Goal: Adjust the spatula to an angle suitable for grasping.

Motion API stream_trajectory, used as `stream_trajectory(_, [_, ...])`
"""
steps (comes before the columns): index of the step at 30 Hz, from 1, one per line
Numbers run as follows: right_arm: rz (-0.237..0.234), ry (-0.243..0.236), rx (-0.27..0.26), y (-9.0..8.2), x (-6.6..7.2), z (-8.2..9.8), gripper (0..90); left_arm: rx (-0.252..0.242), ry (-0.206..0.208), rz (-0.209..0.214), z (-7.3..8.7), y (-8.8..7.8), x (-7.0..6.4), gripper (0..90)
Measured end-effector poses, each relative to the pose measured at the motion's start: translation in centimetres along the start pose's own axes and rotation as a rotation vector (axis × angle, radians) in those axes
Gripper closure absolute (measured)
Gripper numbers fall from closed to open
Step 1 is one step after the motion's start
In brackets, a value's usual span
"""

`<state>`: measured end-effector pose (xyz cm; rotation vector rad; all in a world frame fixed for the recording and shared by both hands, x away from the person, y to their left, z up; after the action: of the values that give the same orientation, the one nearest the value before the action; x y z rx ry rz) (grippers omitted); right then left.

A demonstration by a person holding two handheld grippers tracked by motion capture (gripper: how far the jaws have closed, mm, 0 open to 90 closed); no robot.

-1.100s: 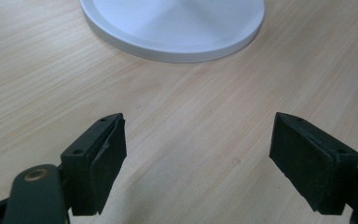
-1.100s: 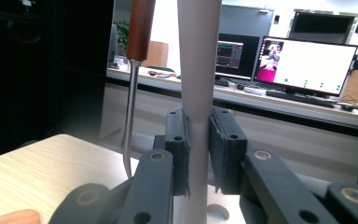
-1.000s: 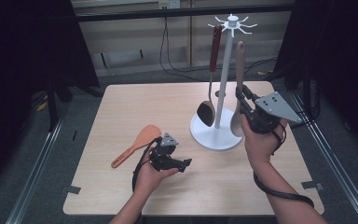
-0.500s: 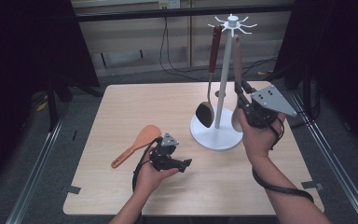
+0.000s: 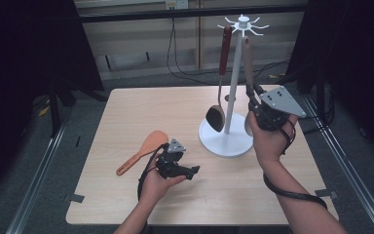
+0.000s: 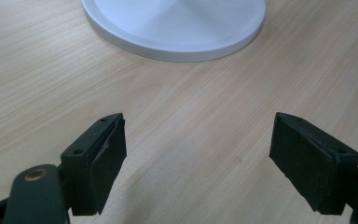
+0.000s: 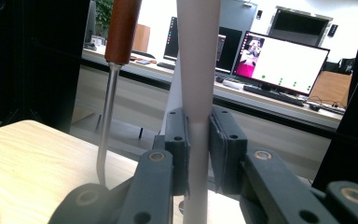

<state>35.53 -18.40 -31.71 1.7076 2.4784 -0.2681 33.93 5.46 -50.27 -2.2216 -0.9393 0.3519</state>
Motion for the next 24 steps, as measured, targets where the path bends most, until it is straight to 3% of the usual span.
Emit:
stream_trajectory(7, [-0.002,0.036,0.008,-0.3,-0.4,0.2,78.6,-0.006,-0.007,0.002,-0.1,0.0,-0.1,18.5])
stream_trajectory(14, [-0.013,0.02,-0.002,-0.4,0.0,-0.4,78.6,-0.004,-0.016,0.003,-0.1,0.2,-0.2,18.5])
stream_trajectory(17, [-0.003,0.004,-0.003,-0.1,0.2,-0.8,78.6,0.0,0.001,0.004,-0.1,0.2,-0.2,18.5])
stream_trajectory(19, [-0.004,0.008,0.001,0.1,0.2,-0.9,78.6,-0.012,-0.021,0.006,-0.1,0.2,-0.2,18.5])
stream_trajectory(24, [0.02,0.003,0.035,0.6,-0.1,-0.7,78.6,-0.007,-0.009,0.005,0.0,0.1,-0.1,18.5])
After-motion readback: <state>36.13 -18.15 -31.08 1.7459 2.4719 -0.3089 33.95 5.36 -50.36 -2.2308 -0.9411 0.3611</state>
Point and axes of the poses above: each handheld gripper's, and its own axes: y roughly forward along the jaws, z roughly out of its underside, x roughly to its left, the point moved 5 cm from there along y, roughly forward along the jaws, and after that the axes turned 11 degrees about -z, right-handed, at the moved point
